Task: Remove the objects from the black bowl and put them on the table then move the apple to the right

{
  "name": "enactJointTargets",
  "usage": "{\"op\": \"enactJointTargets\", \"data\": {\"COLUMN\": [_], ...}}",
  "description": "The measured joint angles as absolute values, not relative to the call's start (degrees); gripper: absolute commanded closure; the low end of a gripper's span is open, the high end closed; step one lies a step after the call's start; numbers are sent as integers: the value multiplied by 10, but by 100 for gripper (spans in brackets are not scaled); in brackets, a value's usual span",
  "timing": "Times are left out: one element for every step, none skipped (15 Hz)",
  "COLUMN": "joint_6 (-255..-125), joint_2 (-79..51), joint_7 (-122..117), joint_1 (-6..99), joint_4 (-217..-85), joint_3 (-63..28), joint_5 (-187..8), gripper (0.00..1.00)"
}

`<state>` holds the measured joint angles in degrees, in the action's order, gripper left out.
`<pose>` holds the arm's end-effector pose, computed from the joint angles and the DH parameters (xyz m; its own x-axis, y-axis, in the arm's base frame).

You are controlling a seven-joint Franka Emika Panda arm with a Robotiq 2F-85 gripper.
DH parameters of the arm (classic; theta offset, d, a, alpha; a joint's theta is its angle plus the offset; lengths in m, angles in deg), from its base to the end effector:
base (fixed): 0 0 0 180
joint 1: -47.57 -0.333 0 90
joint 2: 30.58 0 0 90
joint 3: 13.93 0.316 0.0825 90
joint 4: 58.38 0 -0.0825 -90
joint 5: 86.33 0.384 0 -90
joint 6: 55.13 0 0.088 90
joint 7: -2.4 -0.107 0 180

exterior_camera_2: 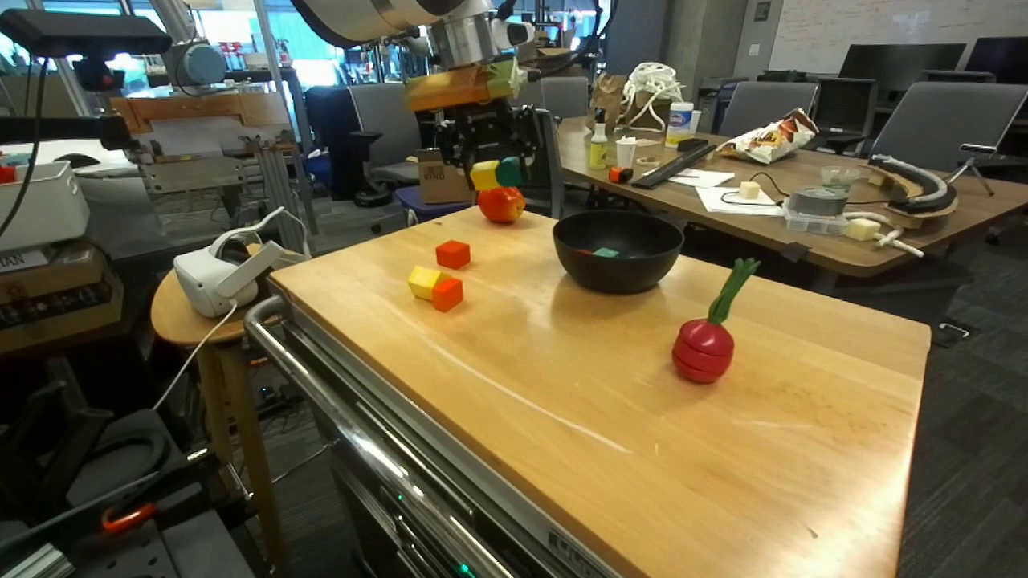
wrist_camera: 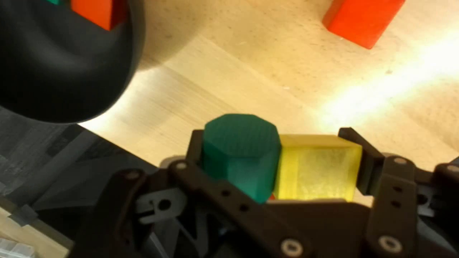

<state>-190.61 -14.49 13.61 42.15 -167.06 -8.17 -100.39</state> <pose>0.6250 0.1168 0.3748 0.8405 0.5241 0.1375 0.4939 -0.8454 0.2033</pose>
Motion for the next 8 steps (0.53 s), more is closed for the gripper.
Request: {"op": "enactJointTargets", "data": {"joint_6": [-1906, -1906, -1906, -1906, -1906, -1906, -1906, -1906], "joint_2": [-137, -128, -116, -104, -91, -77, -64, -50], "joint_7": [136, 137, 137, 141, 147, 157, 167, 177], "joint_1": [414, 409, 404, 401, 400, 400, 400, 400], "joint_4": [-1672, -1672, -1671, -1670, -1667, -1663, -1657, -1650], "joint_3": [-79, -78, -77, -77, -75, -72, -69, -65], "joint_5": [-1005, -1006, -1009, -1010, -1010, -1009, -1007, -1004], "gripper": [37, 37, 37, 37, 37, 37, 37, 37]}}
